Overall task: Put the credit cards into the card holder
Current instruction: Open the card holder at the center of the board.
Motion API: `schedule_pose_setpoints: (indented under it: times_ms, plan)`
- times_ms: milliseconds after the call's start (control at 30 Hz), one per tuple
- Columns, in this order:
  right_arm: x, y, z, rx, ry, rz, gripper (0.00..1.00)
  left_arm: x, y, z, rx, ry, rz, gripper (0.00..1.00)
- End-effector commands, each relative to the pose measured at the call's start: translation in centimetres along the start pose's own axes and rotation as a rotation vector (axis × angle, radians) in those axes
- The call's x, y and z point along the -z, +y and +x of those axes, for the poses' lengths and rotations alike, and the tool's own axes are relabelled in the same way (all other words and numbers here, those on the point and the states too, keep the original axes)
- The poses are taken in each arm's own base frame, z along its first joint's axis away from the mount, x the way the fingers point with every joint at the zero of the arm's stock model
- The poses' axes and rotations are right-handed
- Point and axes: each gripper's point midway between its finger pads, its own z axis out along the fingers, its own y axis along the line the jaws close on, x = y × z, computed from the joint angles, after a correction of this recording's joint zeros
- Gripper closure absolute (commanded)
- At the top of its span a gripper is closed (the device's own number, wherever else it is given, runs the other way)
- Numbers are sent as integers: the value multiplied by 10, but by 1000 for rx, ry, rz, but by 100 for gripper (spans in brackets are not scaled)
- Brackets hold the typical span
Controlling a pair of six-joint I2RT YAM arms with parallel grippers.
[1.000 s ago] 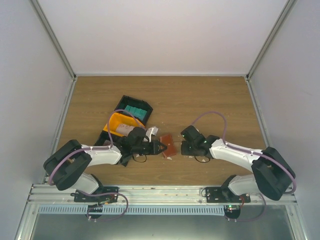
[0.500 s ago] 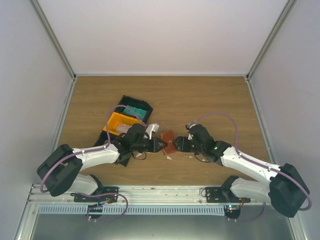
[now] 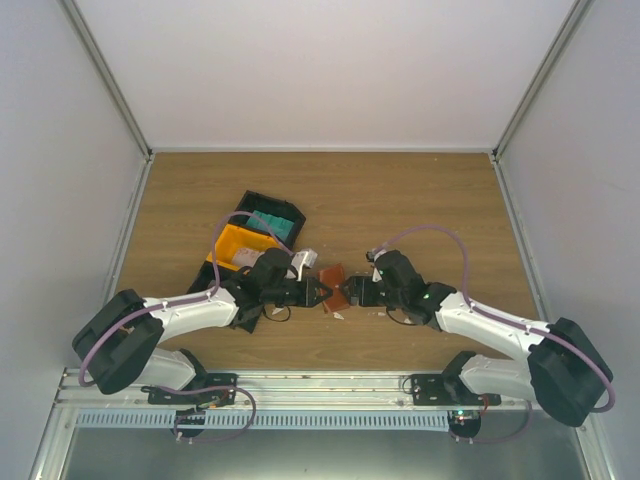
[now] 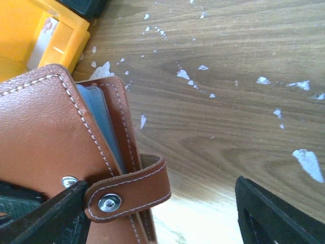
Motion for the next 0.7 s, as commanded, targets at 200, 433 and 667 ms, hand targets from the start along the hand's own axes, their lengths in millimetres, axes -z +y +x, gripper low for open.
schedule_pose_setpoints:
  times_ms: [200, 433, 667]
  plan:
    - [0, 1, -7, 25, -13, 0, 72, 5, -9, -13, -49, -50, 12, 100]
    - [-13, -9, -4, -25, 18, 31, 81, 6, -13, -18, -64, -52, 16, 100]
    - [-12, -9, -18, -10, -27, 24, 99, 2, -10, -18, -56, -36, 24, 99]
